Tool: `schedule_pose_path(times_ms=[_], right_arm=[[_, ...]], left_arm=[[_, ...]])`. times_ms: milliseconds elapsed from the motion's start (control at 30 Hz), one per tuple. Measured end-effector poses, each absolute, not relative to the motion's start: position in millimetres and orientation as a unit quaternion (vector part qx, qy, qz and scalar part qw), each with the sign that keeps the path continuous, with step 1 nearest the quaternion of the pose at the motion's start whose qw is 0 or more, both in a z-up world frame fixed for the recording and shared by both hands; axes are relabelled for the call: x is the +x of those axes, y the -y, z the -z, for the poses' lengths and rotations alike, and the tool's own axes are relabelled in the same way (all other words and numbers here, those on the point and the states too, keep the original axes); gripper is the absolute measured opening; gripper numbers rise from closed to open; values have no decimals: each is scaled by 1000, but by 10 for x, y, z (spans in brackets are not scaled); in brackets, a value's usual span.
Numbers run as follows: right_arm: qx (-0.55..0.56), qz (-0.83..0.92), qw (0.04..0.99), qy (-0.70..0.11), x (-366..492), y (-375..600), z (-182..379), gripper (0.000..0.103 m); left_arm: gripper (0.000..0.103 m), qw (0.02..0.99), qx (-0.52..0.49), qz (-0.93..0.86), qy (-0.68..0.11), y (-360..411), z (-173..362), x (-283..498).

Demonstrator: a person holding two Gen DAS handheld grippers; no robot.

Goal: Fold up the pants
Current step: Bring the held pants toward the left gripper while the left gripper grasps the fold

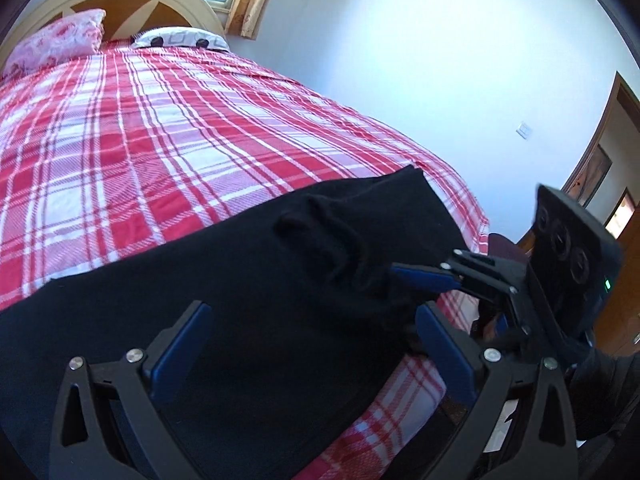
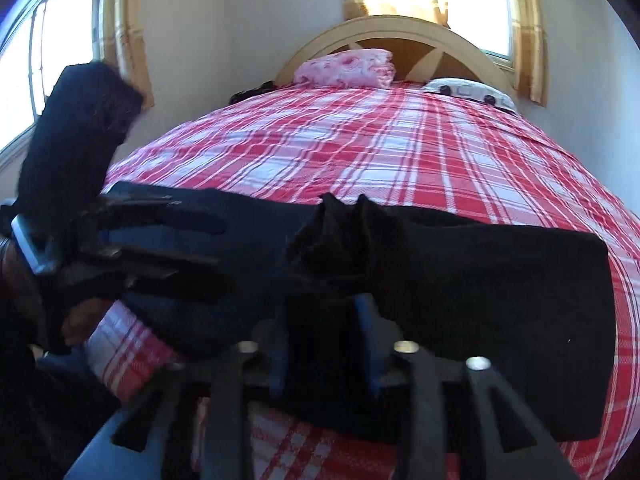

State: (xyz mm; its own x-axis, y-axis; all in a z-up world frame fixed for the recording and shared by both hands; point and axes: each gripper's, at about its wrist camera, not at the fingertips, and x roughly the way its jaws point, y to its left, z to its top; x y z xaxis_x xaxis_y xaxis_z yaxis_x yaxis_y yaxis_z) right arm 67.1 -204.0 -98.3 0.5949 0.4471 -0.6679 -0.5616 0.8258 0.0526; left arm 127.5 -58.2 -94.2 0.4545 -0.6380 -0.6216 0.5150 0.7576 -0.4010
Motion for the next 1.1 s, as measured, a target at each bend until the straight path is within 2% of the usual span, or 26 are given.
schedule_pose_path(times_ms=[133,200,300,367,633,667,733,767,800,1100], right_arm=[[-71,-284,892,-345,504,2231,929,53],[-54,-272,898,-342,475,2374,895,53],[-9,-252,909,-330,484,2615,826,53],[22,-255,910,-327,520,2708,791,53],[57,-230,920,-313,560,2874,790,53],[62,-226,921,-310,557,2905,786,53],[66,-220,924,-305,549,2946,784,53],[69,-219,925,-303,555,2961,783,53],[72,-217,926,-301,552,2980,782,53],[90,-200,934,-282,532,3134,757,53]], left_arm=[[103,835,-94,353,-411,681,976,1317],[98,824,-105,361,-423,752,1013,1353],[96,818,-111,366,-429,858,1024,1387],[88,812,-121,371,-434,899,1020,1422],[75,808,-142,364,-440,1085,1009,1541],[69,812,-138,356,-440,1101,1008,1551],[48,816,-134,347,-443,1096,1014,1576],[27,817,-127,340,-447,1094,1026,1590],[14,817,-125,336,-452,1079,1037,1601],[11,823,-143,340,-432,732,853,1503]])
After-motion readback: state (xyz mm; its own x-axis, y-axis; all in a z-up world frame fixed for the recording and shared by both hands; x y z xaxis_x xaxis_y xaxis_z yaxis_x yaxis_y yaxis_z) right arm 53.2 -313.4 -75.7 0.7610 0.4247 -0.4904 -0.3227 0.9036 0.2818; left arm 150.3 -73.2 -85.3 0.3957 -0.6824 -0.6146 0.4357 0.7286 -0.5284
